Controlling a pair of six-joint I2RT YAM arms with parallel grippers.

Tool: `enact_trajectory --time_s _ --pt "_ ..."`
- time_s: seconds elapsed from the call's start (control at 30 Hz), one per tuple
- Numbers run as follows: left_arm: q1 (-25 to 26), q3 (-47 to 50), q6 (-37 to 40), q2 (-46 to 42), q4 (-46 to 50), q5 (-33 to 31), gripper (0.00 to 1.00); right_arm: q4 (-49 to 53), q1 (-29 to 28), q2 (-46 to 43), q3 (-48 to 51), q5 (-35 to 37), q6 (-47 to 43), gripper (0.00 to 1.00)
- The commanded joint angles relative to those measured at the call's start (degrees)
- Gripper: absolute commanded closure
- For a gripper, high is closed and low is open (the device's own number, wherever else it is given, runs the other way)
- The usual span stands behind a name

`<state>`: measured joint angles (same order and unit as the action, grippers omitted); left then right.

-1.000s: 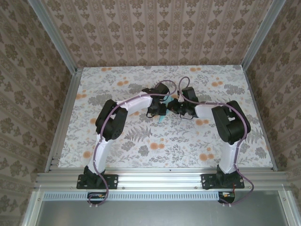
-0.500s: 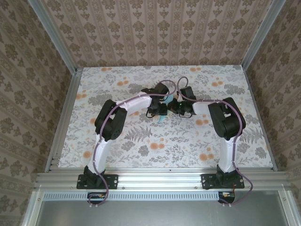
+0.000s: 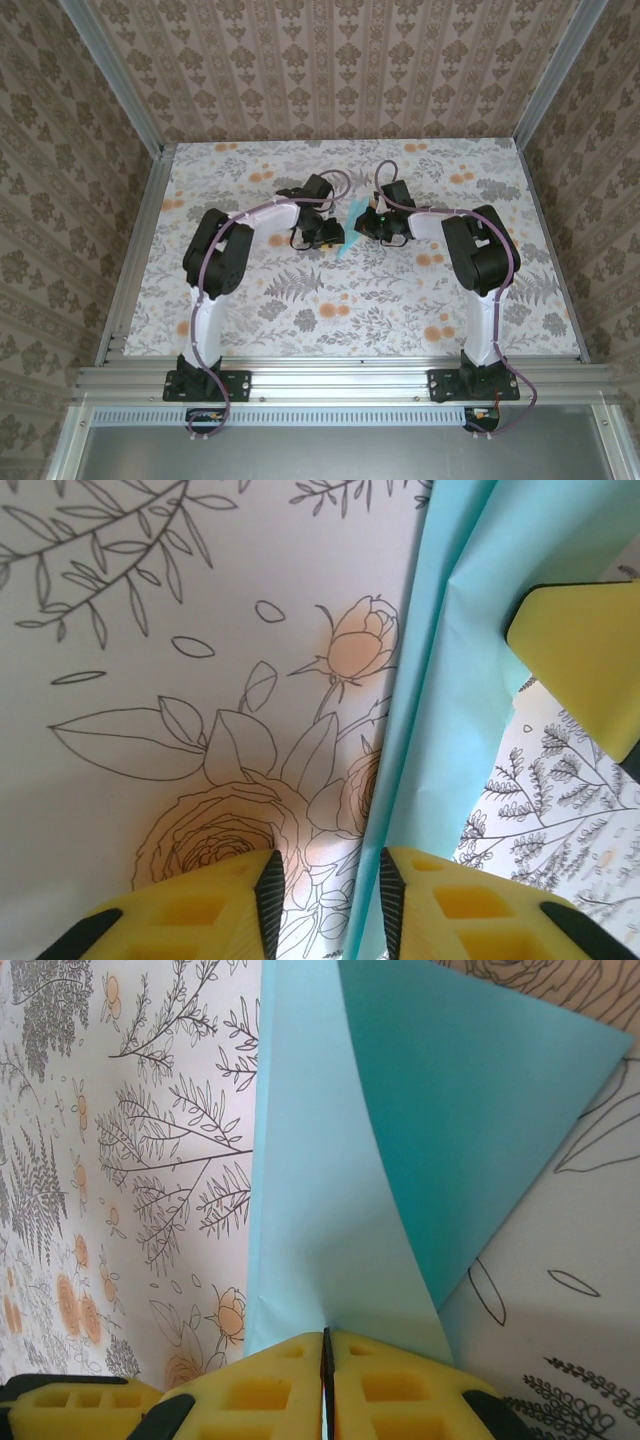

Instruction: Fold a paper plane with a square sheet of paper (pick it up from the middle)

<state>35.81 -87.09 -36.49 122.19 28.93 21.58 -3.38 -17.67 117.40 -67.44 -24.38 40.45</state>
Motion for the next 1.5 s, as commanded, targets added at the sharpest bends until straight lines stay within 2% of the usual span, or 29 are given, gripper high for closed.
enact_trajectory --time_s 0.0,0.13,0.43,0.63,0.87,1.0,1.23,1.47 --pt "-0.56 1.91 -1.37 -0.58 -4.7 5.73 0.7 3.65 0.3 2.3 -0.69 0.74 -1.5 0.89" --pt "-0.66 2.59 -1.65 -0.55 -5.92 7.03 0.74 3.76 0.29 2.48 -0.68 0.7 -1.59 0.89" --pt "-0.83 3.65 -2.16 -1.0 -9.06 9.24 0.74 3.99 0.36 2.56 -0.59 0.82 -1.77 0.89" --pt "-0.83 5.71 -2.8 -2.93 -10.59 6.25 0.78 4.01 0.39 2.63 -0.47 0.9 -1.77 0.89" --pt "-0.83 7.18 -2.62 -4.35 -13.71 7.67 0.73 4.16 0.37 2.74 -0.42 0.91 -1.92 0.89" --pt "-0.75 7.33 -2.4 -3.72 -14.34 8.85 0.73 4.1 0.42 2.83 -0.41 0.94 -1.92 0.89" --pt "-0.39 5.36 -0.87 -1.2 -10.29 8.65 0.82 4.34 0.37 2.87 -0.42 1.02 -1.95 0.89" --pt "0.27 4.5 0.33 0.1 -8.16 8.33 0.82 4.35 0.38 3.0 -0.33 1.2 -1.95 0.89"
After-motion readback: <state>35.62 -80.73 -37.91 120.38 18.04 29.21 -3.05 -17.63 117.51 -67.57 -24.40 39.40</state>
